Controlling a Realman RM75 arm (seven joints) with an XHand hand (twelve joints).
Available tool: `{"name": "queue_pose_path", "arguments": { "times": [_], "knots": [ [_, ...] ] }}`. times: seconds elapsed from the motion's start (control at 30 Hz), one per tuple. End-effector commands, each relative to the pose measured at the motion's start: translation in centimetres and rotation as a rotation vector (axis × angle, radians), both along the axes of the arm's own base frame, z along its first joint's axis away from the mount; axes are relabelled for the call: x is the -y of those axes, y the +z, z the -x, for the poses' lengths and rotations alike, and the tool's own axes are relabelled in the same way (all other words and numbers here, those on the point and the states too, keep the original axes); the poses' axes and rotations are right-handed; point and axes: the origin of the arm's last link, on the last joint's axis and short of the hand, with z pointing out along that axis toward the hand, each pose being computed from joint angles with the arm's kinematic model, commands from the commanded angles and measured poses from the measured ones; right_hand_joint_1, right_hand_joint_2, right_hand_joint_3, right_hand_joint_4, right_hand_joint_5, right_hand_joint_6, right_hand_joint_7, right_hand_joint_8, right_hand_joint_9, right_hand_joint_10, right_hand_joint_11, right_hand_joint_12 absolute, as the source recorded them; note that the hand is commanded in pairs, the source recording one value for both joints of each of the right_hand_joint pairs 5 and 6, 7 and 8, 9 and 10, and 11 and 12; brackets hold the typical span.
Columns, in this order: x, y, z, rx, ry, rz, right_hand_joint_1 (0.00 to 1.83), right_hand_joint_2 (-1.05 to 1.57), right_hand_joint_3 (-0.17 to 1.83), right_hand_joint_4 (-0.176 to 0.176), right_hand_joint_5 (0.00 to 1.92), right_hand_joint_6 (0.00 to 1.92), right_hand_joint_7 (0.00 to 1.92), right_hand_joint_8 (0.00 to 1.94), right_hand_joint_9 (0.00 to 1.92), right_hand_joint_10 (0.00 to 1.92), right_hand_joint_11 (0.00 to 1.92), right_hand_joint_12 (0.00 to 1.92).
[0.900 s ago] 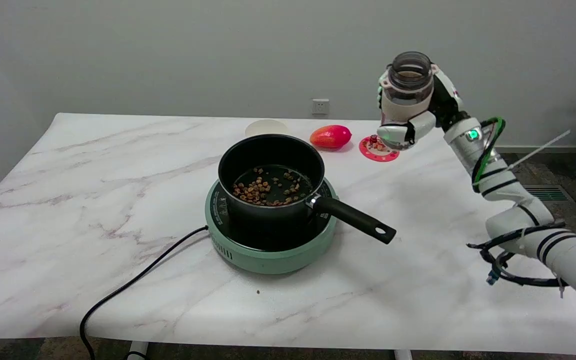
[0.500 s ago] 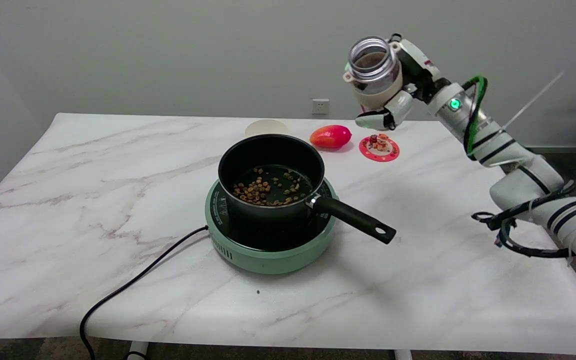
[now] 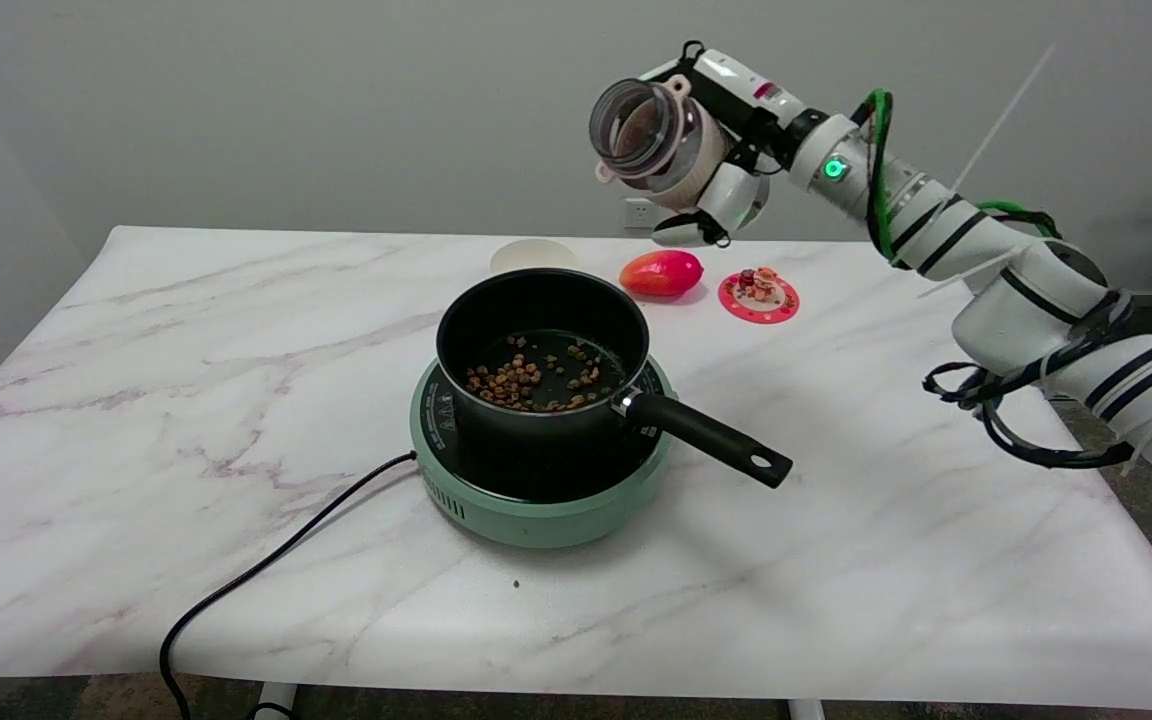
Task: Pour the contents of the bottle into the soup pot.
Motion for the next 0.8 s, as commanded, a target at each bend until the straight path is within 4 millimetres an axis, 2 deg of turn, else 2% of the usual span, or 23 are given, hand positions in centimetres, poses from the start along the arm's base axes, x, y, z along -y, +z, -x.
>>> {"name": "queue_pose_path", "arguments": {
  "times": [0.03,0.07,0.27,0.6,0.63,0.67,0.7,0.8],
  "knots": [
    [-2.5,-10.6,-2.9,-0.432,0.16,-0.077,1.68,0.46,1.03,0.0,1.92,1.92,1.92,1.92,1.53,1.53,1.13,1.13],
    [-0.5,-6.7,-2.3,-0.448,0.134,0.074,1.68,0.45,1.05,0.0,1.92,1.92,1.92,1.92,1.53,1.53,1.13,1.13],
    [-1.4,-8.0,-1.7,-0.677,0.243,0.111,1.69,0.45,1.06,0.0,1.92,1.92,1.92,1.92,1.53,1.53,1.13,1.13],
    [-3.2,-9.5,-0.3,-0.87,0.338,0.113,1.68,0.49,1.04,0.0,1.92,1.92,1.92,1.92,1.55,1.55,1.16,1.16],
    [-5.2,-12.6,-0.6,-0.911,0.42,0.031,1.68,0.51,1.03,0.0,1.92,1.92,1.92,1.92,1.56,1.56,1.16,1.16],
    [-6.2,-13.8,-0.6,-0.941,0.463,0.005,1.68,0.52,1.02,0.0,1.92,1.92,1.92,1.92,1.56,1.56,1.16,1.16],
    [-3.9,-9.8,0.4,-0.96,0.381,0.13,1.68,0.52,1.01,0.0,1.92,1.92,1.92,1.92,1.57,1.57,1.16,1.16],
    [-4.5,-9.9,1.0,-1.023,0.407,0.146,1.67,0.56,0.97,0.0,1.92,1.92,1.92,1.92,1.57,1.57,1.17,1.17]
  ]
}}
